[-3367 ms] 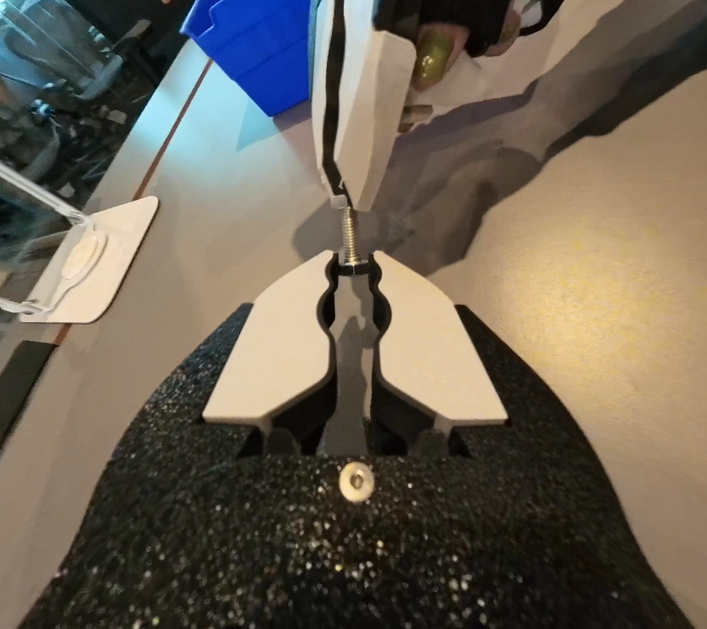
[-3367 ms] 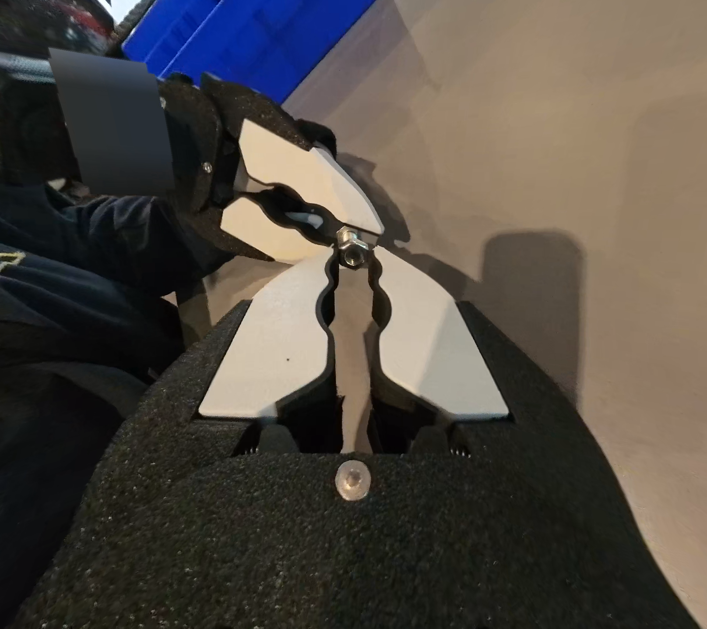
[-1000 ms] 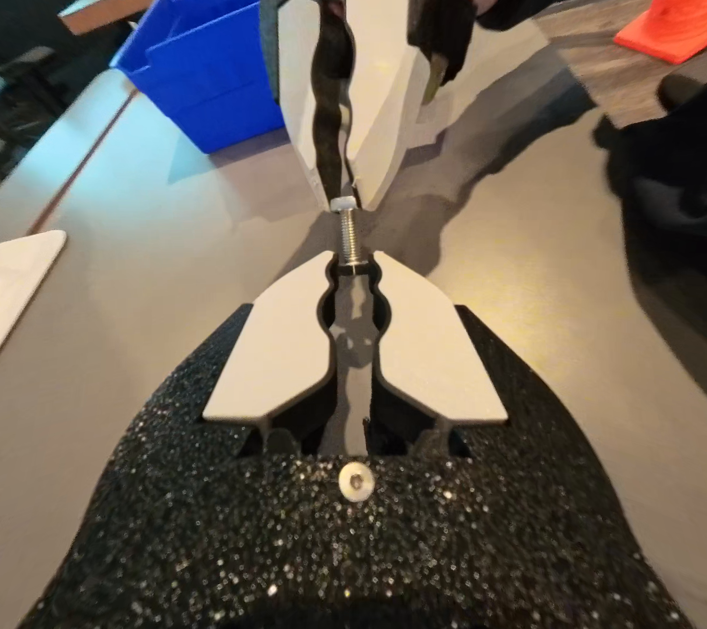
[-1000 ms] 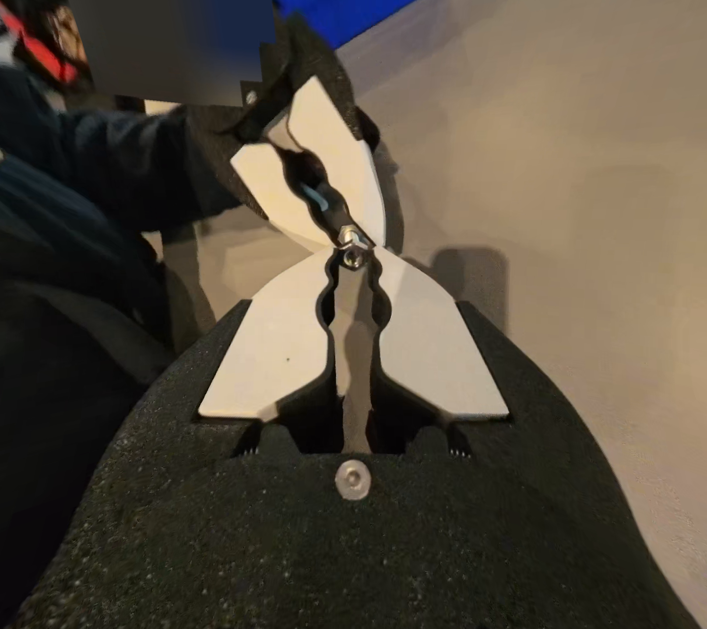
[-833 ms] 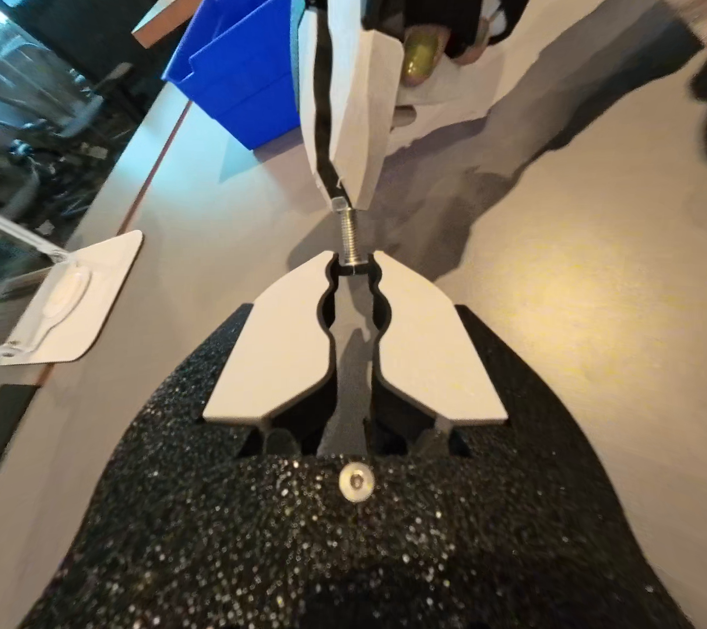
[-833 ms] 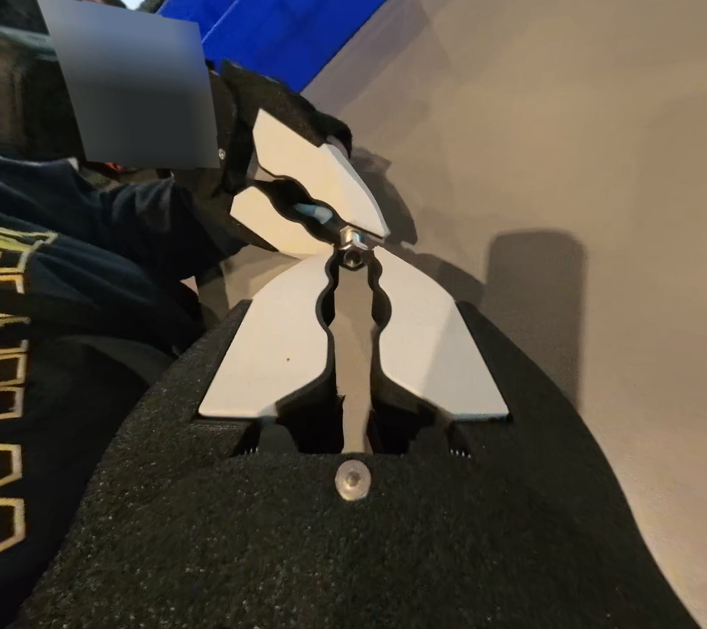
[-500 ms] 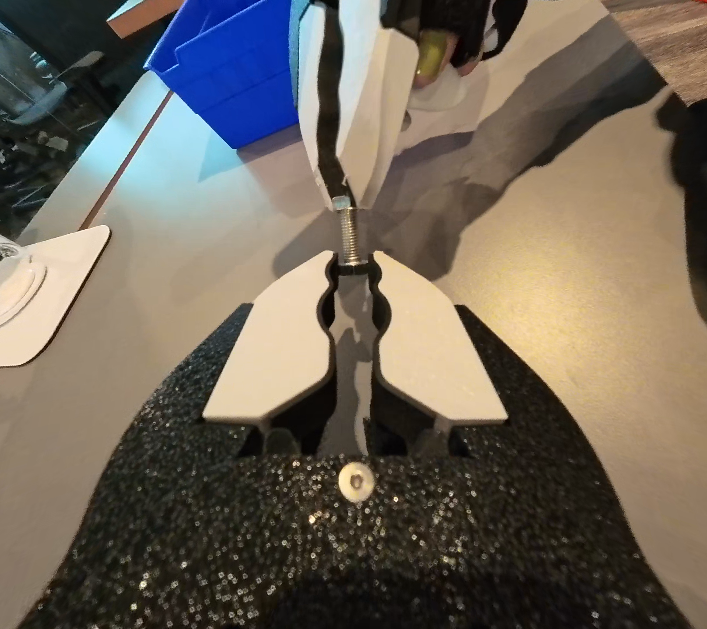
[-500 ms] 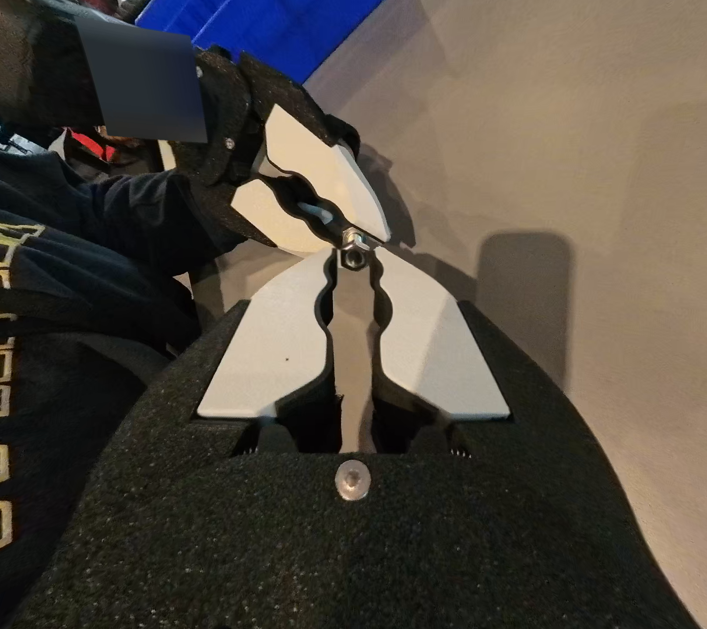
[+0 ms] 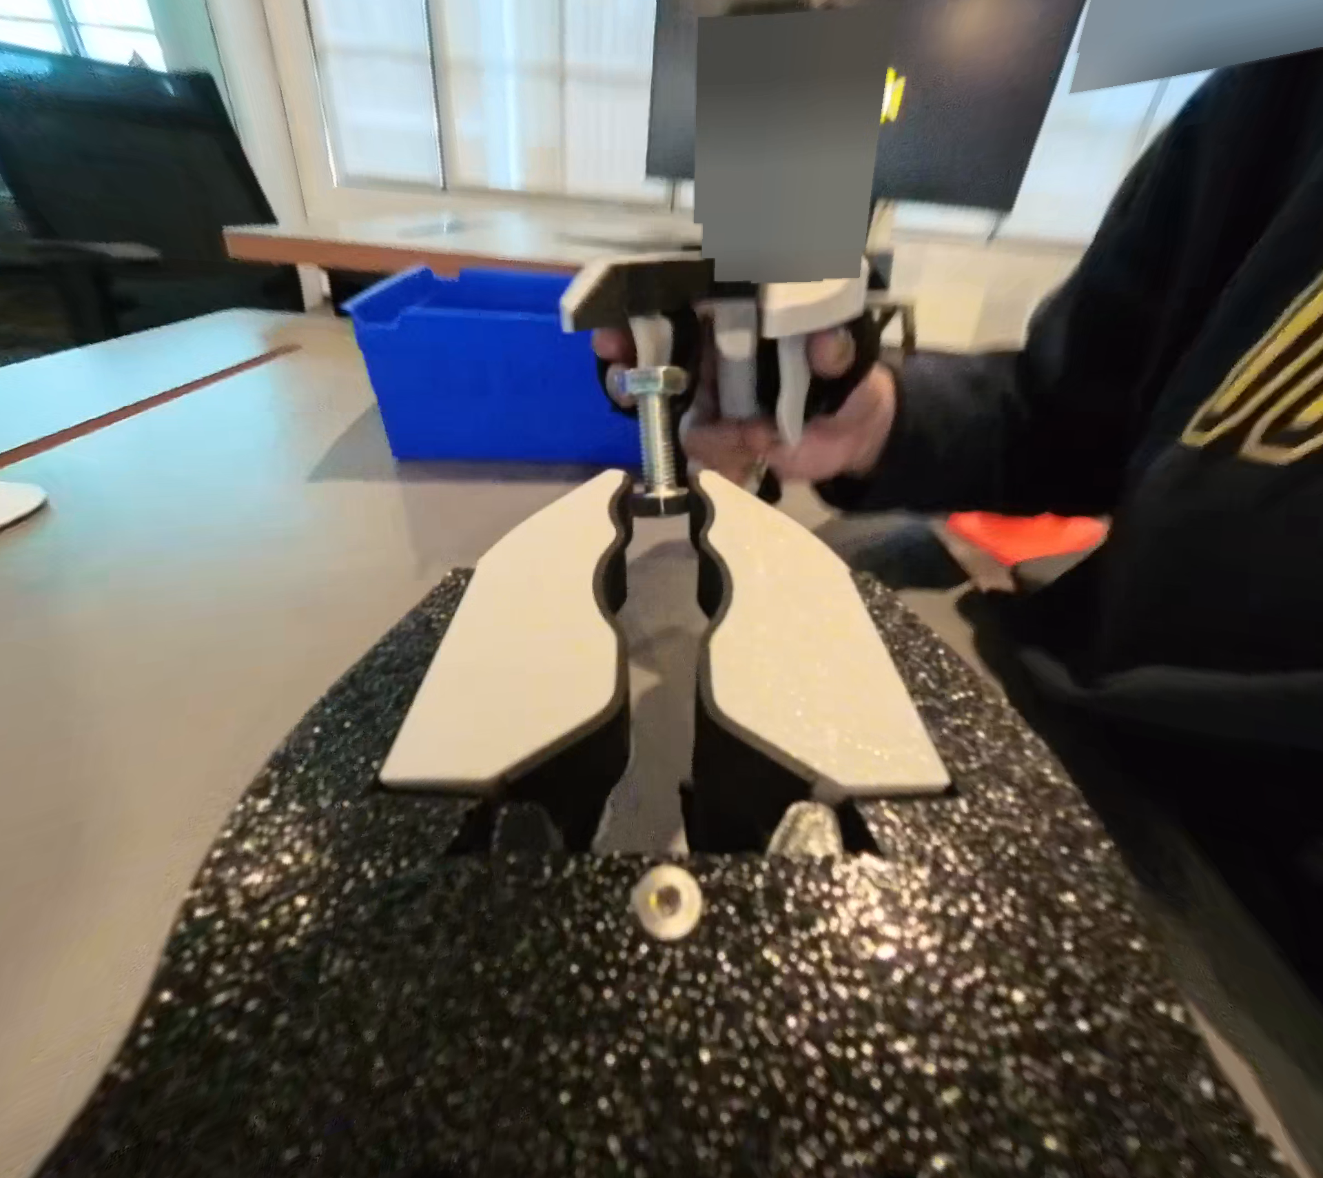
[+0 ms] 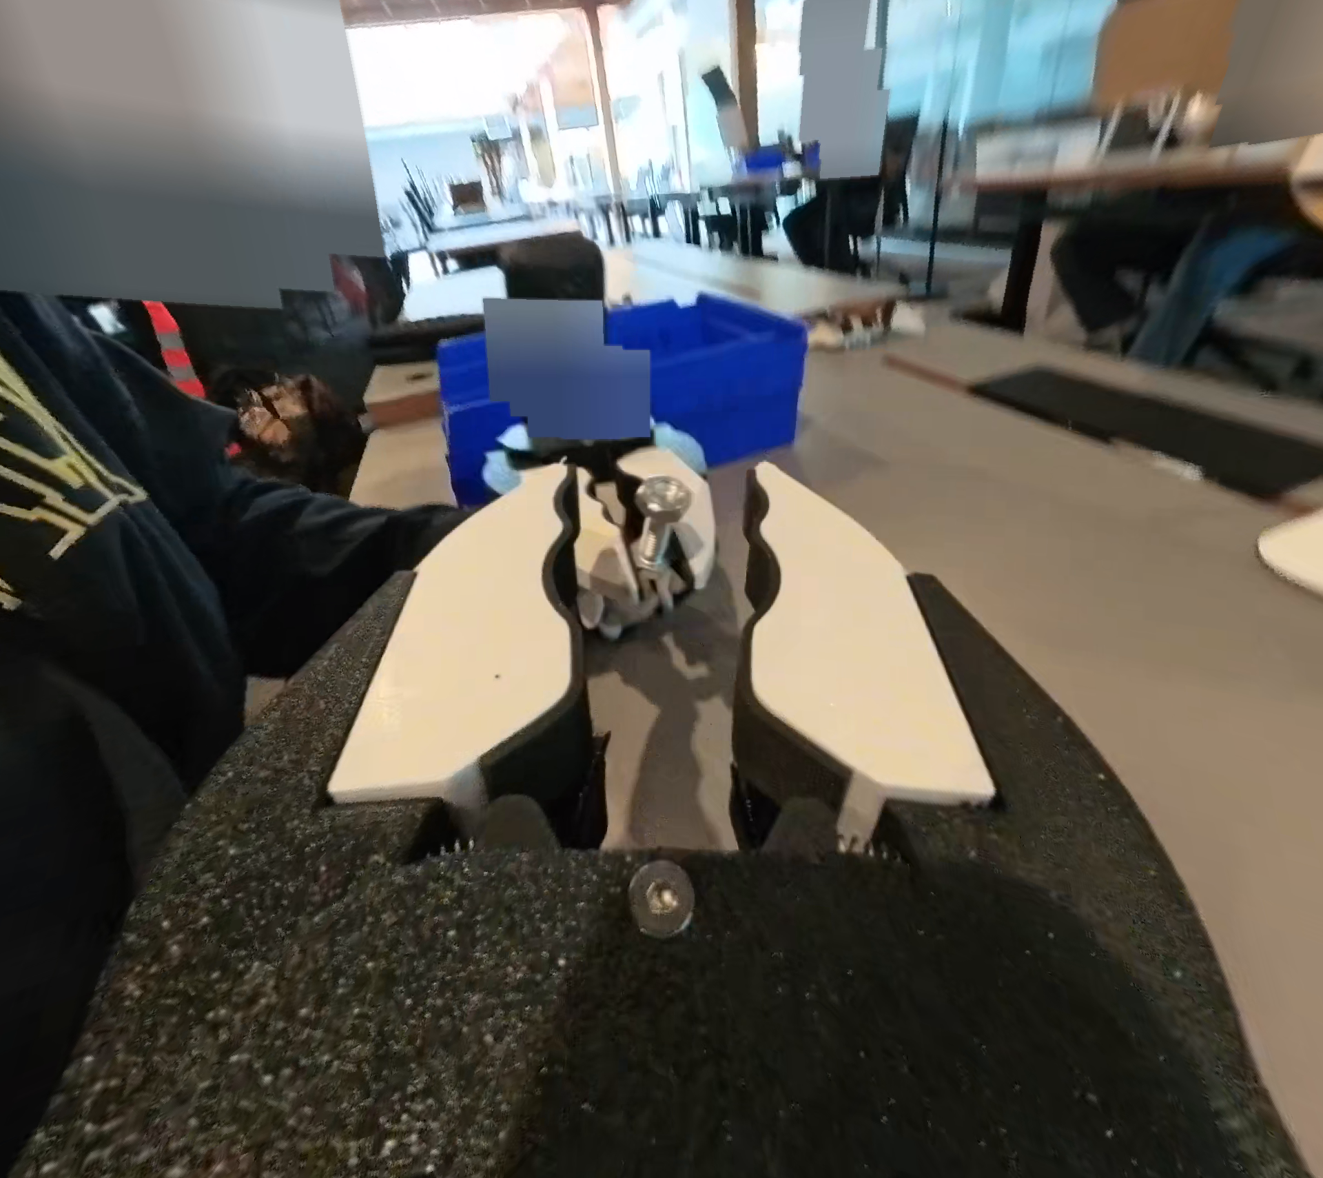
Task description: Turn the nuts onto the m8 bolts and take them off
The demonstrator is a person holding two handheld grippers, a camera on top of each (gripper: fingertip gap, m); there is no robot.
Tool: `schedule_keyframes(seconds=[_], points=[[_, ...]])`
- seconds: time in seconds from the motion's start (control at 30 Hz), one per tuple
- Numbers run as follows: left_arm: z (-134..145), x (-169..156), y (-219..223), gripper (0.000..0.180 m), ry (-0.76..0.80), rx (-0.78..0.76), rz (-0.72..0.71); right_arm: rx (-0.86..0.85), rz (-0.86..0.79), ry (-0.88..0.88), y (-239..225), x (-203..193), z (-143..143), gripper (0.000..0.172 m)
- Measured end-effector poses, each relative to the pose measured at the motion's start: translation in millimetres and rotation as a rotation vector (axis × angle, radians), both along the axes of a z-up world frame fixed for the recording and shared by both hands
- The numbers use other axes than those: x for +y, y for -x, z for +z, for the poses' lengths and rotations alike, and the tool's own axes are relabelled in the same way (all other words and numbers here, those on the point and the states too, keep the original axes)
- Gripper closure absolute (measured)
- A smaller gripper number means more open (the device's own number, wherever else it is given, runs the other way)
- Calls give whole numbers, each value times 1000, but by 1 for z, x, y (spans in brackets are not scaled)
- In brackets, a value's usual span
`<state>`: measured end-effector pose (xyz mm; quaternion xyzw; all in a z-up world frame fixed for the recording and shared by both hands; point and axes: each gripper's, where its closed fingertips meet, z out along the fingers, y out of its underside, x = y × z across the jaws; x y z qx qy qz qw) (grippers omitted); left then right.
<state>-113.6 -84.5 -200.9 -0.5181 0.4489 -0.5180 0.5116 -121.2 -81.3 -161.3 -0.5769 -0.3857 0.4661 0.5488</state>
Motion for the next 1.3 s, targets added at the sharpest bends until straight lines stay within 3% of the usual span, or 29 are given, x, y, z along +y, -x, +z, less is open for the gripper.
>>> schedule_keyframes(seconds=[0.13, 0.23, 0.53, 1.3], points=[[4, 7, 9, 167, 63, -83, -6, 120, 0, -127, 8, -1, 7, 132], [5, 7, 9, 167, 56, -92, -4, 167, 11, -114, 10, -2, 4, 135], [7, 7, 11, 167, 68, -112, -16, 97, -9, -101, 15, -2, -10, 130], [5, 6, 9, 167, 74, -94, -29, 130, 14, -124, 10, -11, -5, 135]])
